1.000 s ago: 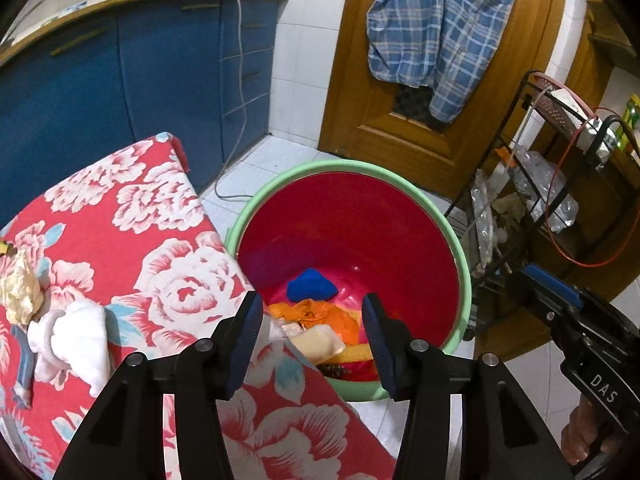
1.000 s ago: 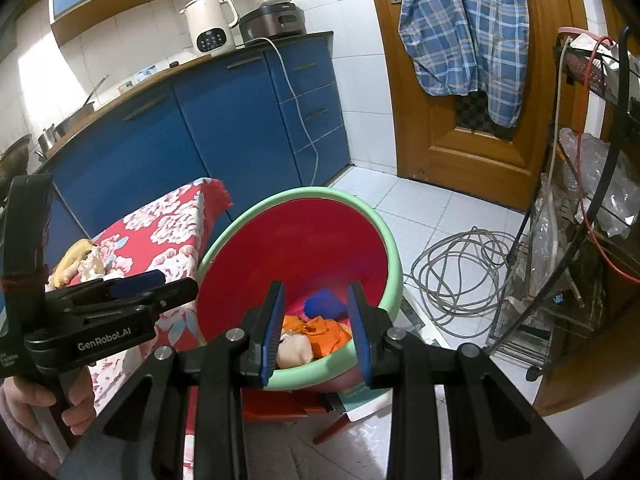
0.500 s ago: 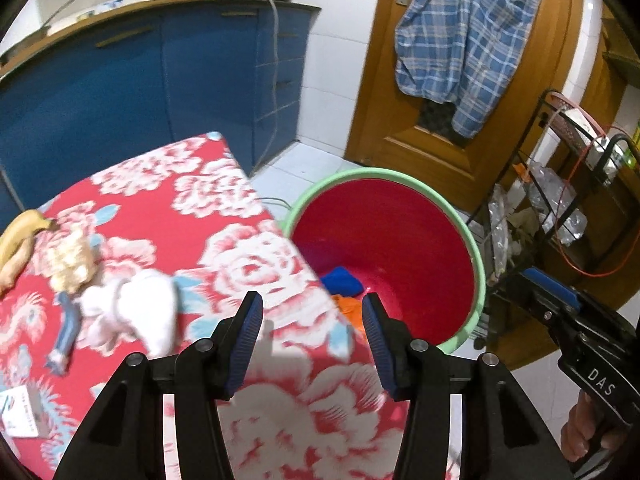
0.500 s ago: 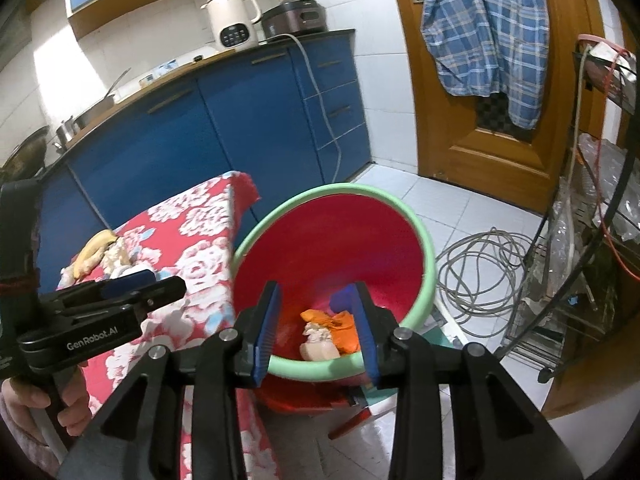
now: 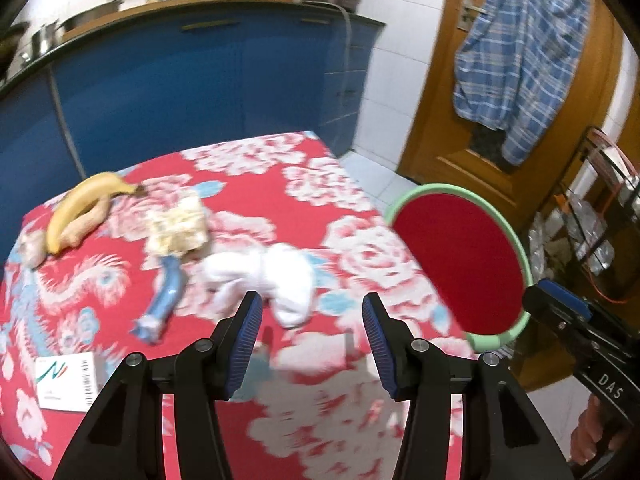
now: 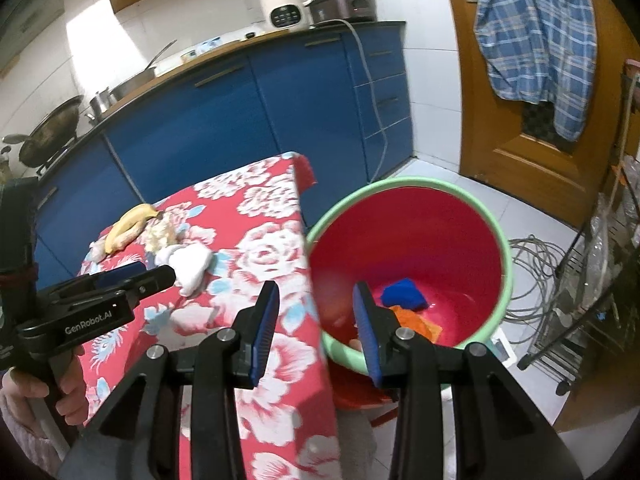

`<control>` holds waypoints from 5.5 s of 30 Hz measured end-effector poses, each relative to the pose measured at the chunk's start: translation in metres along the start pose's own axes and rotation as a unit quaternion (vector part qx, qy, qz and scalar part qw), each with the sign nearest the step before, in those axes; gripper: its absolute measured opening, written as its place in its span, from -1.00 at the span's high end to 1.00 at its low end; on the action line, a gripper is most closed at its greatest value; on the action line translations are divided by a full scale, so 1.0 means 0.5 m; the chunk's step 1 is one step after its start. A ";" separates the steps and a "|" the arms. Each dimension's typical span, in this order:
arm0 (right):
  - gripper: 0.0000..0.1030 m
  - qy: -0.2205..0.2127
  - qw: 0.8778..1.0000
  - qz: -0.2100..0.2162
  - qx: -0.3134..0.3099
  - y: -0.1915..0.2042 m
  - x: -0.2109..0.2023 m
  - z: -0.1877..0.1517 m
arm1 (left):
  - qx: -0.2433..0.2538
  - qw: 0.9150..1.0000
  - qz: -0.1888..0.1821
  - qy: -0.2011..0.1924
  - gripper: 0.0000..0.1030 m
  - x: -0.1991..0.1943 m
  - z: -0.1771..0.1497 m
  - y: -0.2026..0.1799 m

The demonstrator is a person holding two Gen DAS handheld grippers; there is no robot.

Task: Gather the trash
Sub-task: 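Move both grippers back over the table toward the remaining items, then grasp the blue plastic handle with the left while the right grasps the white sock, then carry the white sock and blue handle over the red bucket and open both grippers, then move both empty grippers back over the table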

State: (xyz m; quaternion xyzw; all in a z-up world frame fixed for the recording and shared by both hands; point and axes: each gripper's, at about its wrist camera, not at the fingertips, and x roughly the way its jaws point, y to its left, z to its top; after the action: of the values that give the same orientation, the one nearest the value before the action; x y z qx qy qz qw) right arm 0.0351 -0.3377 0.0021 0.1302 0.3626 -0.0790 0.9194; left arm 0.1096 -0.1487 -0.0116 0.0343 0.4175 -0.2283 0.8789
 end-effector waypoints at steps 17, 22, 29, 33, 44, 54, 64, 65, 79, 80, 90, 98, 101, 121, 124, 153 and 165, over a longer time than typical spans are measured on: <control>0.00 0.033 0.998 0.030 -0.042 0.115 0.083 0.022 | -0.043 0.996 0.078 0.030 -0.14 0.044 -0.016 0.170; -0.18 0.048 0.997 0.032 -0.051 0.144 0.116 0.027 | -0.069 0.993 0.085 0.047 -0.14 0.077 -0.026 0.207; -0.19 0.069 0.995 0.040 -0.057 0.177 0.160 0.033 | -0.068 0.993 0.087 0.043 -0.14 0.092 -0.032 0.218; -0.19 0.079 0.994 0.047 -0.055 0.192 0.180 0.038 | -0.055 0.994 0.091 0.035 0.16 0.096 -0.029 0.213; -0.19 0.102 0.991 0.058 -0.071 0.247 0.242 0.042 | -0.066 0.995 0.078 0.020 0.64 0.079 -0.029 0.223; 0.72 0.132 0.985 0.081 -0.077 0.264 0.288 0.024 | -0.086 0.994 0.065 0.006 0.64 0.045 -0.026 0.228; 0.78 0.100 0.989 0.091 -0.065 0.230 0.225 0.036 | -0.079 0.995 0.054 -0.002 0.64 0.022 -0.018 0.198; 0.78 0.097 0.989 0.091 -0.062 0.225 0.218 0.038 | -0.078 0.996 0.052 -0.003 0.64 0.019 -0.017 0.194; 0.77 0.061 0.997 0.044 0.010 0.097 0.125 0.042 | -0.047 0.999 0.017 -0.008 0.64 -0.002 -0.007 0.106; 0.77 0.060 0.997 0.041 0.013 0.089 0.121 0.042 | -0.044 0.999 0.014 -0.008 0.64 -0.003 -0.006 0.100; 0.77 0.057 0.997 0.000 0.051 0.003 0.094 0.031 | -0.015 1.000 -0.011 -0.001 0.64 0.004 0.003 0.033; 0.74 0.059 0.994 -0.032 0.085 -0.062 0.086 0.021 | 0.006 1.000 -0.030 0.006 0.64 0.016 0.009 -0.018; 0.72 0.054 0.993 -0.043 0.093 -0.080 0.077 0.017 | 0.013 0.999 -0.036 0.008 0.64 0.022 0.012 -0.035; 0.41 0.032 0.986 -0.077 0.148 -0.198 0.027 0.000 | 0.084 0.993 -0.083 0.029 0.63 0.081 0.022 -0.201; 0.41 0.028 0.985 -0.079 0.150 -0.209 0.017 -0.003 | 0.093 0.991 -0.092 0.033 0.63 0.089 0.026 -0.226; 0.26 0.030 0.994 -0.022 0.102 -0.102 0.005 -0.001 | -0.009 1.000 -0.012 0.021 0.17 -0.003 -0.019 -0.056; 0.21 0.041 0.997 0.011 0.057 -0.005 0.012 0.007 | -0.097 0.993 0.053 0.031 0.13 -0.059 -0.089 0.105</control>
State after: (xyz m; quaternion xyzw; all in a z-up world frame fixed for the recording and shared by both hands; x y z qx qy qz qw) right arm 0.0411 -0.3412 -0.0002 0.1899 0.3929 -0.0843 0.8958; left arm 0.0841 -0.0795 -0.0250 -0.0224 0.4622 -0.1388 0.8756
